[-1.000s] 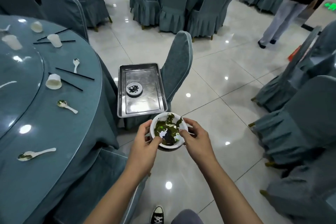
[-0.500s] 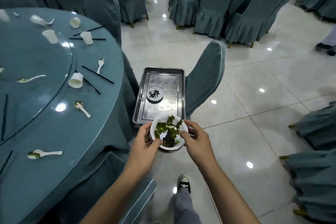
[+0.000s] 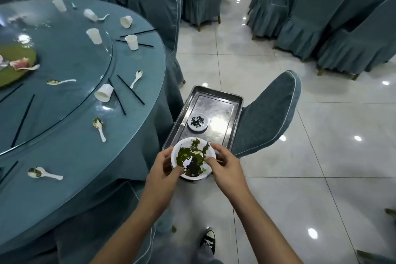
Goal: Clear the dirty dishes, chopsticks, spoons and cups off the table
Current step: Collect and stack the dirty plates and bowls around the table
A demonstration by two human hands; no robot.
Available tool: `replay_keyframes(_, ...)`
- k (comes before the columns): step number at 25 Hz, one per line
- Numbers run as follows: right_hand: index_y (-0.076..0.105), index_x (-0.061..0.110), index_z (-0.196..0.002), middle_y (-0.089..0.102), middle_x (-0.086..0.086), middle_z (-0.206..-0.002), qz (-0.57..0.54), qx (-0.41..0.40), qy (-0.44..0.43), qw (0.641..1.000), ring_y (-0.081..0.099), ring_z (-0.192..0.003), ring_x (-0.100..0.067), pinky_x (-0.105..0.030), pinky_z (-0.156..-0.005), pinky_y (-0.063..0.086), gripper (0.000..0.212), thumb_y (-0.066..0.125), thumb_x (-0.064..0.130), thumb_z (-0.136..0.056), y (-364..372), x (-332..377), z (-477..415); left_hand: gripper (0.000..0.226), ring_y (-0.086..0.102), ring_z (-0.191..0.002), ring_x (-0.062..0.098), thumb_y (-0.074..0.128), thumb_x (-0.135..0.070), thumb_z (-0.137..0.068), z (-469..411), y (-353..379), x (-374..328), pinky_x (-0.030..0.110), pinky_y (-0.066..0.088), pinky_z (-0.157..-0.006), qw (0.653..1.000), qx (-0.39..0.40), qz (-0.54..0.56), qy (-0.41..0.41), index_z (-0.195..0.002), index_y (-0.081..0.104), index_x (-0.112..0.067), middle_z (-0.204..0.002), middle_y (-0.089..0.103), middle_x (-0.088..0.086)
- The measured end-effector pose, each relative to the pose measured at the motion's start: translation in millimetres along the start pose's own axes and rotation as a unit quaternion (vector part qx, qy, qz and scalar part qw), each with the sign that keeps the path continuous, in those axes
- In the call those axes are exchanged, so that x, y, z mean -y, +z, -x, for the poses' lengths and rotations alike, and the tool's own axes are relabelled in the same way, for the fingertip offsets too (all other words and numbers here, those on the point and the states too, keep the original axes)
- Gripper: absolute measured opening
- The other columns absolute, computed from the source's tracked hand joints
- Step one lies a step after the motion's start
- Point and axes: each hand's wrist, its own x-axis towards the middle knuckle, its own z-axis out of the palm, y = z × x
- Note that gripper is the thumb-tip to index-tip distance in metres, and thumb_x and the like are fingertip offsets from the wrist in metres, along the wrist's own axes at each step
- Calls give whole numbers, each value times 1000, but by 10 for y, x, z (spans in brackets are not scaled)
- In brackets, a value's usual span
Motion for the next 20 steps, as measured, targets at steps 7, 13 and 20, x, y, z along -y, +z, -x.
replay_keyframes(7, 67, 35, -123, 74, 9, -103, 18, 53, -5, 998, 72, -91, -4, -35, -85, 61, 37, 66, 14, -93, -176, 141, -507, 44, 65, -107, 2, 67, -5, -91, -364, 252, -135, 29, 55, -91, 999, -43, 25, -19, -124, 60, -34, -115, 69, -13)
replay_keyframes(13, 67, 35, -123, 75, 10, -102, 33, 76, 3, 997, 72, -93, -6, -35, -86, 61, 36, 66, 14, -93, -81, 262, -1067, 45, 66, -108, 11, 66, -4, -91, -888, 348, -154, 32, 55, -92, 996, -67, 41, -46, -126, 58, -30, -117, 68, -6)
replay_keyframes(20, 64, 36, -125, 73, 13, -106, 68, 109, 12, 992, 70, -95, 0, -27, -88, 58, 40, 67, 12, -93, 193, 315, -1759, 45, 65, -105, 9, 63, -7, -94, -1600, 297, -99, 23, 54, -82, 991, -67, 66, -93, -128, 54, -35, -120, 64, -9)
